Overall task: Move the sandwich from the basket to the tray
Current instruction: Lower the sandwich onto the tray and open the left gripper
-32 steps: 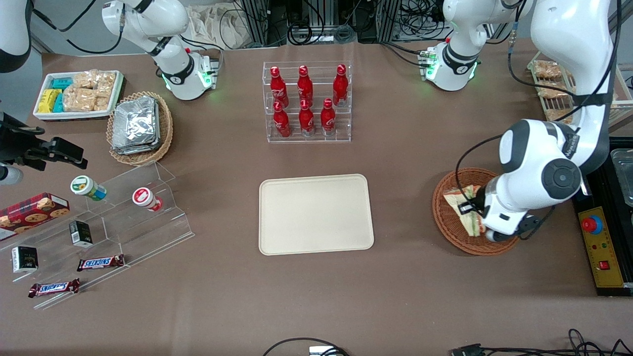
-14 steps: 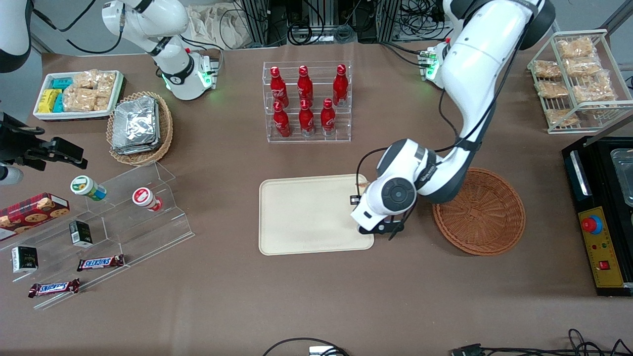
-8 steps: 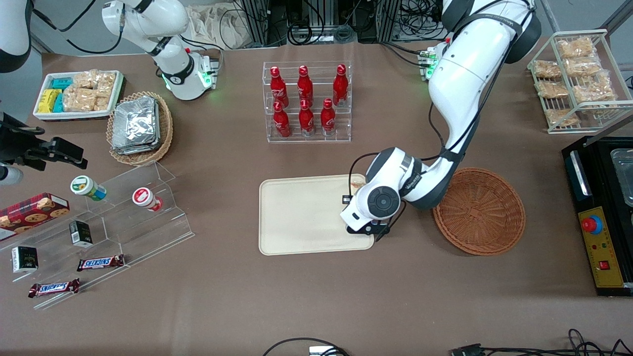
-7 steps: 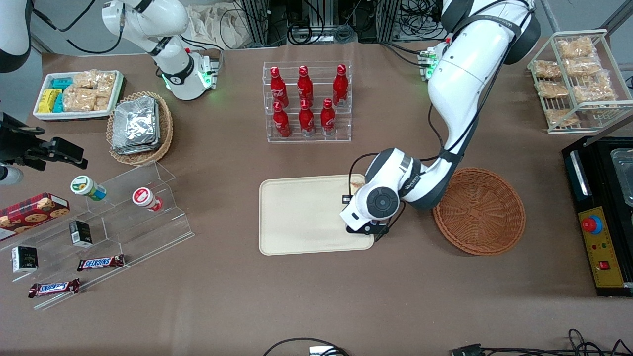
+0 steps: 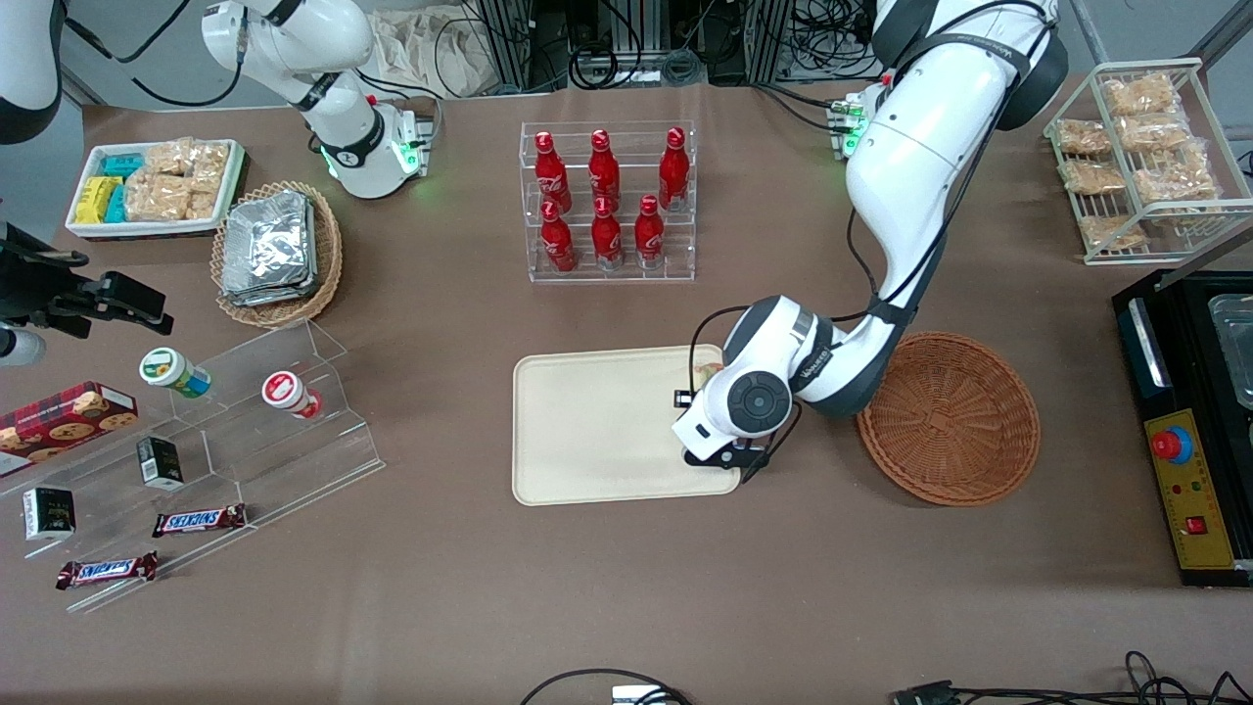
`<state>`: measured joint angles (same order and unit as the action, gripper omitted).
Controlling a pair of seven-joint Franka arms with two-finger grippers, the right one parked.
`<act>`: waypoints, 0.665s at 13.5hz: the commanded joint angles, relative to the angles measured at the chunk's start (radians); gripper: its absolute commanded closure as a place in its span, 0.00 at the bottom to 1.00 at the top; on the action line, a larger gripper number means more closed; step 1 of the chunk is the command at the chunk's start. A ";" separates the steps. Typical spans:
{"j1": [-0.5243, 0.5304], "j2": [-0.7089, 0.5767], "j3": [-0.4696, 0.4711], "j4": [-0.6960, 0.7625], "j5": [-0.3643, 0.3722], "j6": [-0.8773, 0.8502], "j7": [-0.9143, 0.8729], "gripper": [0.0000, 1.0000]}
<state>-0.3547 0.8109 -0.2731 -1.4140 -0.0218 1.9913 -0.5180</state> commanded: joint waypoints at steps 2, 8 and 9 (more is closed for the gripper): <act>0.006 -0.085 0.031 0.021 -0.009 -0.034 -0.005 0.00; 0.140 -0.347 0.043 0.020 0.003 -0.280 -0.019 0.00; 0.160 -0.398 0.045 0.020 0.006 -0.331 -0.019 0.00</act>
<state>-0.2326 0.5182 -0.2261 -1.3608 -0.0210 1.7385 -0.5308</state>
